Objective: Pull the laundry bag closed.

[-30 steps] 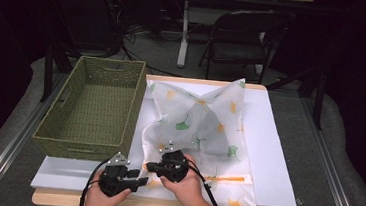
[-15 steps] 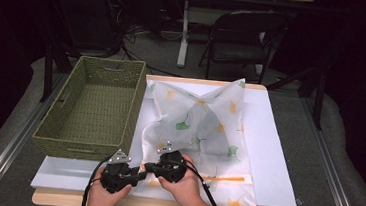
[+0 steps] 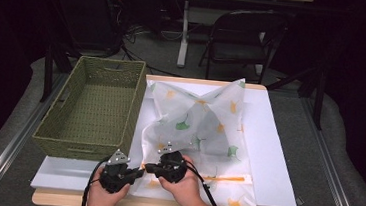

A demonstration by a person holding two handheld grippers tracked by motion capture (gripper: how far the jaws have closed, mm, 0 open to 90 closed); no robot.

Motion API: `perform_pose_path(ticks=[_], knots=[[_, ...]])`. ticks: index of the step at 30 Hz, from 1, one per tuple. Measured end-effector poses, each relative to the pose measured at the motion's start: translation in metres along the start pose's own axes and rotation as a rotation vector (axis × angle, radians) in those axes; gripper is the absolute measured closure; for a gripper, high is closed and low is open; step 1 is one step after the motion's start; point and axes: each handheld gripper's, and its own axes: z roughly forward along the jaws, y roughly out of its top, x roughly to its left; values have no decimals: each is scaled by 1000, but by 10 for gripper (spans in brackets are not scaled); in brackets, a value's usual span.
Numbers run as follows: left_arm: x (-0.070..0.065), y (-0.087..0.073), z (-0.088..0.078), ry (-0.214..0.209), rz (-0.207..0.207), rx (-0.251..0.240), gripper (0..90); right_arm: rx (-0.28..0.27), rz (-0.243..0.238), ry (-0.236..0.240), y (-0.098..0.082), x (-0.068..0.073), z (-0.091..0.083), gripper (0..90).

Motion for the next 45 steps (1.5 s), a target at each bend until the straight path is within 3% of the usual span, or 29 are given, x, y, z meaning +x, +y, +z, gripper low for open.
perform_pose_path(ticks=[9, 12, 16, 20, 27, 32, 39, 45], knots=[[-1, 1, -5, -7, 2, -11, 881, 13, 29, -8, -5, -5, 0, 900], [0, 1, -10, -1, 5, -25, 882, 22, 37, -31, -9, -9, -2, 900], [4, 0, -16, -20, -22, -26, 879, 14, 52, -38, -15, -14, -11, 900], [4, -1, -14, -29, -23, -23, 871, -6, 57, -42, -20, -15, -21, 900], [8, 3, -4, -84, -57, 11, 655, -13, 42, -45, -24, -13, -29, 900], [6, 9, 3, -110, -45, 23, 568, -8, 21, -49, -25, -11, -28, 900], [10, 19, 5, -119, -65, 9, 545, -2, 12, -50, -24, -12, -25, 900], [10, 24, 6, -110, -60, 7, 598, -6, 15, -50, -23, -11, -22, 900]])
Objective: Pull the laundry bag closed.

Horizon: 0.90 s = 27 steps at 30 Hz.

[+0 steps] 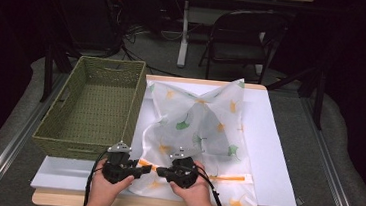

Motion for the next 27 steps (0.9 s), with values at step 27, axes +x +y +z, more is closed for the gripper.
perform_pose_path(ticks=[27], knots=[[-9, 9, -20, 11, 36, -74, 858, -48, 146, 50, 9, -4, -3, 874]])
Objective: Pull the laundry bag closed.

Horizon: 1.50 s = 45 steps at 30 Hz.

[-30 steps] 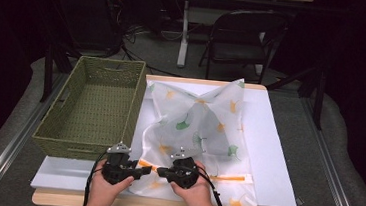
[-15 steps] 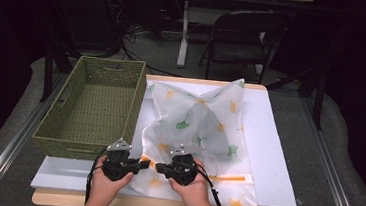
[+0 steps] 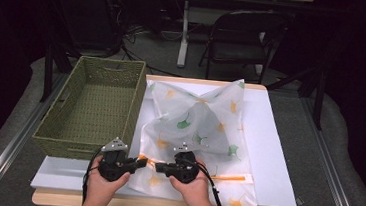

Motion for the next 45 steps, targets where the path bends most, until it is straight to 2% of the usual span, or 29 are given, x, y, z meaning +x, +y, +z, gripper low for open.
perform_pose_path(ticks=[5, 11, 17, 24, 31, 39, 45], knots=[[-3, 0, -1, -16, 1, 1, 859, -41, 30, 52, 1, 1, 0, 852], [-4, 1, -1, -19, 1, -3, 858, -42, 34, 37, 2, 0, 4, 899], [-4, 1, -2, -18, -3, -6, 858, -37, 55, 44, 4, 1, 2, 899], [-4, 0, -2, -15, -5, -7, 858, -44, 35, 15, 4, 4, 4, 868], [-3, 0, -2, -17, -6, -9, 857, -41, 50, 19, -4, 3, 7, 838], [-4, 0, -1, -22, -5, -8, 857, -25, 37, -4, -7, 3, 11, 889], [-4, 0, -1, -22, -5, -8, 857, -23, 34, 3, -7, 3, 11, 899]])
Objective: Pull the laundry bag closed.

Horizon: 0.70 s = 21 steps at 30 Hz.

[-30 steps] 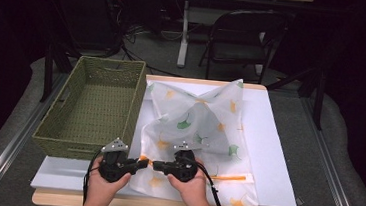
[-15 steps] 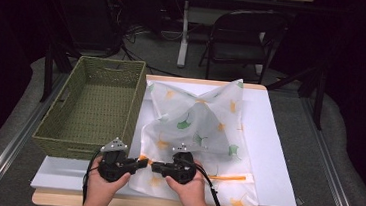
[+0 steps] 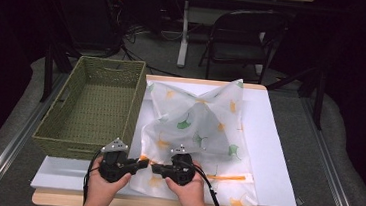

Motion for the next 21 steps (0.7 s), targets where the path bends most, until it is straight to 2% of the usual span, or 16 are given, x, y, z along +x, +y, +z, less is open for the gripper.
perform_pose_path(ticks=[2, 5, 14, 21], knots=[[3, -1, -1, 1, -10, -3, 858, 0, 0, 0, 0, 0, 0, 899], [3, -2, -2, 2, -13, -5, 857, -34, 19, 21, 2, -2, -10, 900], [4, -2, -1, 1, -7, -3, 858, -33, 24, 64, -1, 0, -18, 900], [-3, -1, -2, 11, 24, -2, 862, -26, 48, 56, 2, -6, -20, 900]])
